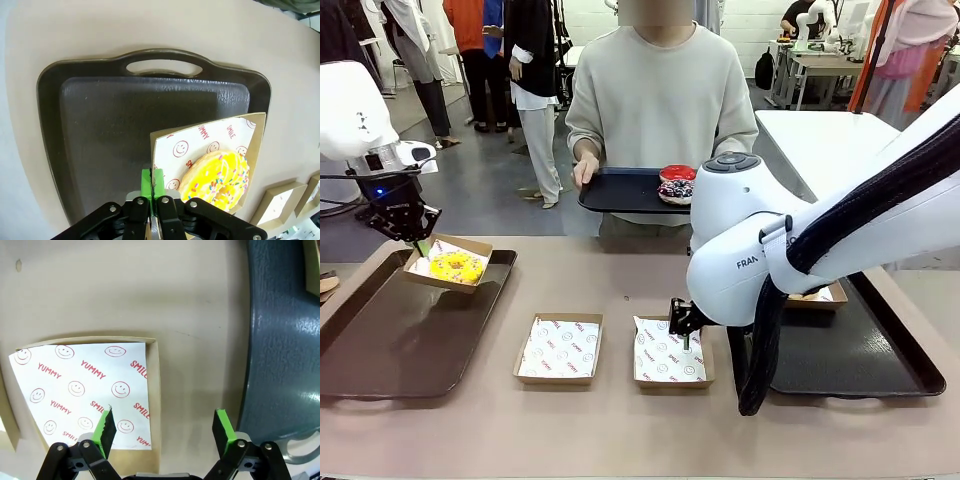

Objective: Individually package the donuts and arrange them on the tray.
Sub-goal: Place the picked Paper togo box on the Handle tray while simultaneously picking up another Paper togo box from the table with the other hand.

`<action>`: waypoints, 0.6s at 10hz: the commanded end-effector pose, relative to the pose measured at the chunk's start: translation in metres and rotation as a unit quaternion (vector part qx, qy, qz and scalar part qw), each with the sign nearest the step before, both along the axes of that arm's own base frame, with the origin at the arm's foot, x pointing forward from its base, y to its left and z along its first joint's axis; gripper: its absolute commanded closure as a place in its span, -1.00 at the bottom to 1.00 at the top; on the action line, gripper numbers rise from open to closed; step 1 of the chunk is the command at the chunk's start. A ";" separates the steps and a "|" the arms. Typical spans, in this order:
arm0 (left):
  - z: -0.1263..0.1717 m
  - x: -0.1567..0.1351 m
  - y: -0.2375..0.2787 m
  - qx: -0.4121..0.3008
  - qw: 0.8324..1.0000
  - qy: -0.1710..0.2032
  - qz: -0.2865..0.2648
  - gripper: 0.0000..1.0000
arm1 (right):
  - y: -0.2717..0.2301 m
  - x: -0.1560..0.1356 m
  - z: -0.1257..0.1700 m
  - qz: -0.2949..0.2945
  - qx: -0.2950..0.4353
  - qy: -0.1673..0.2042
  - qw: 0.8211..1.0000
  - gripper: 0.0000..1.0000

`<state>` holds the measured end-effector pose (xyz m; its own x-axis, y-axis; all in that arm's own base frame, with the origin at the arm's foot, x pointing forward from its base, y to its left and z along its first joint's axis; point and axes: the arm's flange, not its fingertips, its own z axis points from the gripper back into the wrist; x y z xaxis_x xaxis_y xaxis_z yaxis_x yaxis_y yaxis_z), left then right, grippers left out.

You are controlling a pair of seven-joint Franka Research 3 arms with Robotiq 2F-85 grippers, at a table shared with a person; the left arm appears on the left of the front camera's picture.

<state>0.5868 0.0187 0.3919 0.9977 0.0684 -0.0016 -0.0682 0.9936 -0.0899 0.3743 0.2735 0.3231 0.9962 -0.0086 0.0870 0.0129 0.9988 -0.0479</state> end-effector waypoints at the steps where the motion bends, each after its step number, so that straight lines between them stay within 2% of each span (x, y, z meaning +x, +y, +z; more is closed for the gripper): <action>1: -0.003 0.008 -0.001 0.013 1.000 -0.013 -0.015 0.97 | -0.001 0.000 -0.011 -0.010 0.017 0.002 1.000 -1.00; 6: -0.013 0.012 -0.001 0.028 0.999 -0.021 -0.006 0.97 | -0.003 0.002 -0.014 -0.011 0.028 -0.013 0.999 -1.00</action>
